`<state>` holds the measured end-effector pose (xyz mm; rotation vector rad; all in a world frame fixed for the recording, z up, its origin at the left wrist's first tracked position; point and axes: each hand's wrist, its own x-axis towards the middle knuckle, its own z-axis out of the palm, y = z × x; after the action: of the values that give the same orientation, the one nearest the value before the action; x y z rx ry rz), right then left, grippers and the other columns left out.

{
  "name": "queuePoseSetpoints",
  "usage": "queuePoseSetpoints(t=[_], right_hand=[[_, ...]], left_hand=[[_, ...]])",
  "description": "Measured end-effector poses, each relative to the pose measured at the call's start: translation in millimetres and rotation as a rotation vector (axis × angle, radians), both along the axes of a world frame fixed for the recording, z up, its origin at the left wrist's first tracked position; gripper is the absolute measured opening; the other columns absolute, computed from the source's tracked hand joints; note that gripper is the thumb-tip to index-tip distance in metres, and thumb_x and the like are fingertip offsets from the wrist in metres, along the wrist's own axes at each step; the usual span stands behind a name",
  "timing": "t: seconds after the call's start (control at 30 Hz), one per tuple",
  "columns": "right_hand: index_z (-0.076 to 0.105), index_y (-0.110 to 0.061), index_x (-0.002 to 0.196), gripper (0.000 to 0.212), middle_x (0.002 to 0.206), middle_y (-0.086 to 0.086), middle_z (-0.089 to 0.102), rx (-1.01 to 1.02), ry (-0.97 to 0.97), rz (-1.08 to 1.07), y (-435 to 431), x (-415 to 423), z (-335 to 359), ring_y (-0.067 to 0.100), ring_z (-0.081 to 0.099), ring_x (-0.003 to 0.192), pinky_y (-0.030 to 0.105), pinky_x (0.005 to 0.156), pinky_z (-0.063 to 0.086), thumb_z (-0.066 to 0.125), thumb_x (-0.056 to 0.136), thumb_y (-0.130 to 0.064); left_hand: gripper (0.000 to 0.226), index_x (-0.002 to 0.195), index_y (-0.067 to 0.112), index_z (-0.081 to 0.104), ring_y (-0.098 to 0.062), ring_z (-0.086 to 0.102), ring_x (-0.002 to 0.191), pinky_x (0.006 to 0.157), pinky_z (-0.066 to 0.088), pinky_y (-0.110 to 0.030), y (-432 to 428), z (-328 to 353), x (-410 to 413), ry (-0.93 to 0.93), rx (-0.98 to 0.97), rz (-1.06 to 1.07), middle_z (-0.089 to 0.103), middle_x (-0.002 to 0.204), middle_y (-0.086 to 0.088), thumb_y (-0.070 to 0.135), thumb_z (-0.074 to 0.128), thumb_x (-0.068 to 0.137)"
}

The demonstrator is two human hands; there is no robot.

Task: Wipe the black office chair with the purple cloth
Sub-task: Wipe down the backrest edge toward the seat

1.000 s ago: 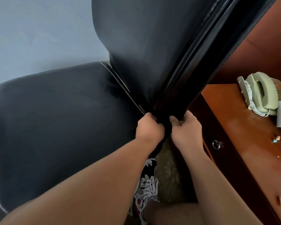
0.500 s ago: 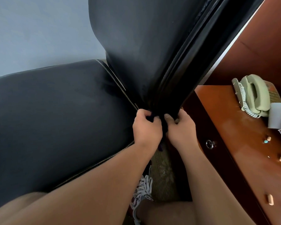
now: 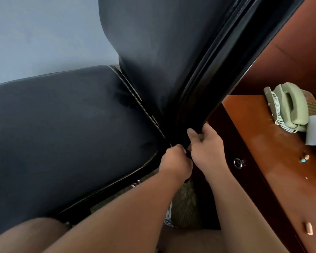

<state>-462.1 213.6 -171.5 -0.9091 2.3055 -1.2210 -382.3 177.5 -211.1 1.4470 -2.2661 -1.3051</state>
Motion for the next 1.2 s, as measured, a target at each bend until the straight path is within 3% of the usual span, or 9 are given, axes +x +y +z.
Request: queuePoseSetpoints(t=[0.17, 0.23, 0.37, 0.53, 0.67, 0.73, 0.9, 1.1, 1.2], right_hand=[[0.062, -0.038, 0.111, 0.012, 0.102, -0.004, 0.067, -0.012, -0.007, 0.012, -1, -2, 0, 0.014, 0.067, 0.087, 0.031, 0.071, 0.056, 0.057, 0.100, -0.035], [0.062, -0.038, 0.109, 0.011, 0.100, -0.002, 0.068, -0.010, 0.005, 0.014, -1, -3, 1, 0.016, 0.067, 0.085, 0.034, 0.072, 0.056, 0.057, 0.100, -0.035], [0.061, -0.040, 0.109, 0.012, 0.098, -0.002, 0.068, -0.025, -0.002, 0.017, -1, -1, 2, 0.017, 0.067, 0.083, 0.026, 0.064, 0.049, 0.057, 0.101, -0.032], [0.062, -0.041, 0.115, 0.017, 0.101, -0.001, 0.068, -0.024, -0.024, -0.011, -3, 0, -2, 0.020, 0.068, 0.087, 0.038, 0.074, 0.058, 0.057, 0.100, -0.034], [0.063, -0.038, 0.118, 0.019, 0.105, -0.004, 0.067, -0.025, -0.019, -0.021, -3, 0, -3, 0.018, 0.068, 0.088, 0.036, 0.075, 0.058, 0.056, 0.101, -0.034], [0.063, -0.036, 0.120, 0.020, 0.106, -0.005, 0.067, -0.019, -0.009, -0.021, -3, 0, -2, 0.017, 0.067, 0.088, 0.036, 0.077, 0.058, 0.056, 0.101, -0.034], [0.062, -0.036, 0.123, 0.023, 0.107, -0.006, 0.067, -0.020, -0.010, -0.016, -3, 0, -1, 0.016, 0.066, 0.095, 0.035, 0.081, 0.056, 0.056, 0.101, -0.034], [0.063, -0.035, 0.120, 0.021, 0.111, -0.009, 0.066, -0.031, 0.023, -0.004, -3, 0, 3, 0.008, 0.062, 0.095, 0.024, 0.075, 0.048, 0.056, 0.101, -0.030], [0.062, -0.034, 0.118, 0.018, 0.110, -0.010, 0.065, -0.026, 0.054, 0.010, -2, 0, 3, 0.003, 0.059, 0.092, 0.016, 0.066, 0.041, 0.056, 0.101, -0.030]], left_hand=[[0.025, 0.113, 0.018, 0.049, -0.004, 0.051, 0.070, 0.050, 0.038, -0.021, -5, 12, 3, 0.202, 0.174, 0.314, 0.048, 0.085, 0.010, 0.026, 0.060, 0.092], [0.026, 0.116, 0.016, 0.050, -0.005, 0.054, 0.069, 0.047, 0.038, -0.020, -16, 23, 7, 0.251, 0.174, 0.419, 0.051, 0.087, 0.008, 0.025, 0.058, 0.093], [0.025, 0.122, 0.020, 0.056, -0.004, 0.061, 0.074, 0.045, 0.043, -0.014, -32, 33, 13, 0.414, 0.128, 0.527, 0.062, 0.106, 0.003, 0.023, 0.057, 0.097], [0.012, 0.106, 0.021, 0.058, -0.005, 0.059, 0.074, 0.051, 0.042, -0.017, -27, 22, 8, 0.399, 0.042, 0.435, 0.062, 0.103, 0.003, 0.021, 0.059, 0.094], [0.011, 0.097, 0.021, 0.054, -0.016, 0.058, 0.079, 0.054, 0.041, -0.024, -26, 12, 7, 0.250, -0.036, 0.240, 0.057, 0.103, -0.001, 0.020, 0.061, 0.089], [0.010, 0.094, 0.021, 0.053, -0.014, 0.051, 0.075, 0.052, 0.034, -0.023, -25, 10, 6, 0.143, -0.071, 0.147, 0.052, 0.101, 0.000, 0.018, 0.061, 0.089], [0.011, 0.089, 0.019, 0.052, -0.014, 0.055, 0.069, 0.046, 0.034, -0.024, -33, 20, 4, 0.074, -0.023, 0.122, 0.057, 0.090, -0.001, 0.017, 0.063, 0.088], [0.014, 0.096, 0.020, 0.061, -0.012, 0.065, 0.074, 0.054, 0.050, -0.023, -28, 34, 7, 0.412, 0.327, 0.423, 0.067, 0.092, 0.000, 0.023, 0.069, 0.086], [0.015, 0.100, 0.021, 0.062, -0.011, 0.068, 0.075, 0.056, 0.053, -0.023, -24, 44, 9, 0.548, 0.365, 0.528, 0.069, 0.093, 0.001, 0.023, 0.069, 0.087]])
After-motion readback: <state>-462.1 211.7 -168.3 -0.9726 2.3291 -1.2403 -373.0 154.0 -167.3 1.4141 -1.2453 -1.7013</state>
